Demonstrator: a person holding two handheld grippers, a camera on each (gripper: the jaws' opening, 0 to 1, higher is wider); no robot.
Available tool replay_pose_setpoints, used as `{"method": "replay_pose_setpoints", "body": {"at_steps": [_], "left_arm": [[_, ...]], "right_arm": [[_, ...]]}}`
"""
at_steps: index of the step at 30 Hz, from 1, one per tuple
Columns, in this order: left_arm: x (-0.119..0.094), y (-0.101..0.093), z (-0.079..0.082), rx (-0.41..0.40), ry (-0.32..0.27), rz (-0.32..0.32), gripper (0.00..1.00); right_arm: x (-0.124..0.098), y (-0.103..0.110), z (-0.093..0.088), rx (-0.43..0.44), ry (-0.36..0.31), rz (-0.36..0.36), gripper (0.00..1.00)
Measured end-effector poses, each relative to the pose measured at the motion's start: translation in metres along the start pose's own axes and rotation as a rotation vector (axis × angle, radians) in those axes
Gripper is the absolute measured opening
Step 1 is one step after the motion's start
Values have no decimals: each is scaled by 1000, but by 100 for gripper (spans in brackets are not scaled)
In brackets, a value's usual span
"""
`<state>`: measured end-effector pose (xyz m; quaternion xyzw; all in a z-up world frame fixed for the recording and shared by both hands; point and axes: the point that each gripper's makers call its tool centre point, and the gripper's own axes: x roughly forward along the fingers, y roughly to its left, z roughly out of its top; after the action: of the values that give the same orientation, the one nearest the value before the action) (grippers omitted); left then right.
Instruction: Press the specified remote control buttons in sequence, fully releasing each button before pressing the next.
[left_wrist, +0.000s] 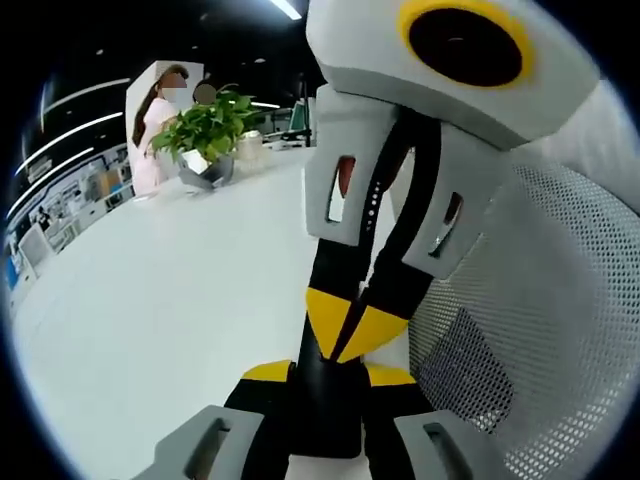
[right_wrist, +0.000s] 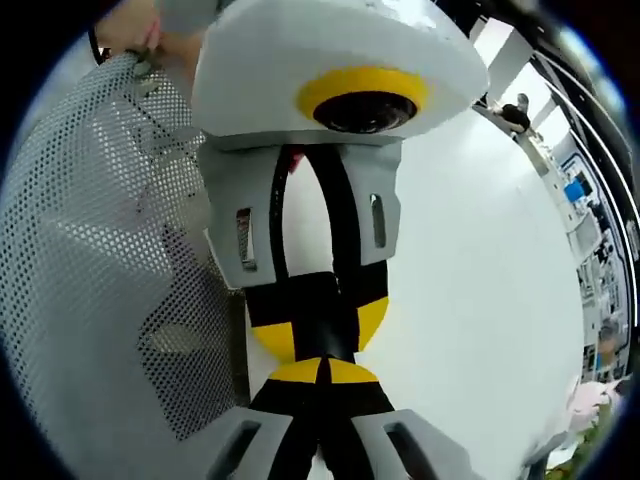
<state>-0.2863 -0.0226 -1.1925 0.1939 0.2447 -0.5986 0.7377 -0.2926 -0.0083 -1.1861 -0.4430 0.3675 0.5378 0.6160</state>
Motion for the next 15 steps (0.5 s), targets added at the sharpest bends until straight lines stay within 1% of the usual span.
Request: {"method": "replay_pose_setpoints", "body": {"at_steps": [1, 2, 5, 6, 10, 13, 14, 15], "left_arm": [[0, 0, 0, -1, -2, 1, 25], [0, 0, 0, -10, -5, 3, 25], [0, 0, 0, -11, 8, 4, 25], [0, 0, 0, -9, 11, 5, 25], [-1, 0, 0, -10, 18, 9, 25], [-1, 0, 0, -23, 19, 7, 25], [-1, 0, 0, -42, 18, 4, 26], [0, -1, 1, -83, 18, -3, 27]], "right_arm": [[0, 0, 0, 25, -12, 17, 0], [0, 1, 0, 67, -39, 38, 0], [-2, 0, -2, 71, -78, 49, 0], [-2, 2, -2, 45, -91, 44, 0], [-2, 4, -1, 10, -97, 23, 0], [-2, 3, -1, 5, -109, 18, 0], [-3, 2, -1, 23, -128, 24, 0], [-3, 2, 0, 62, -148, 32, 0]]}}
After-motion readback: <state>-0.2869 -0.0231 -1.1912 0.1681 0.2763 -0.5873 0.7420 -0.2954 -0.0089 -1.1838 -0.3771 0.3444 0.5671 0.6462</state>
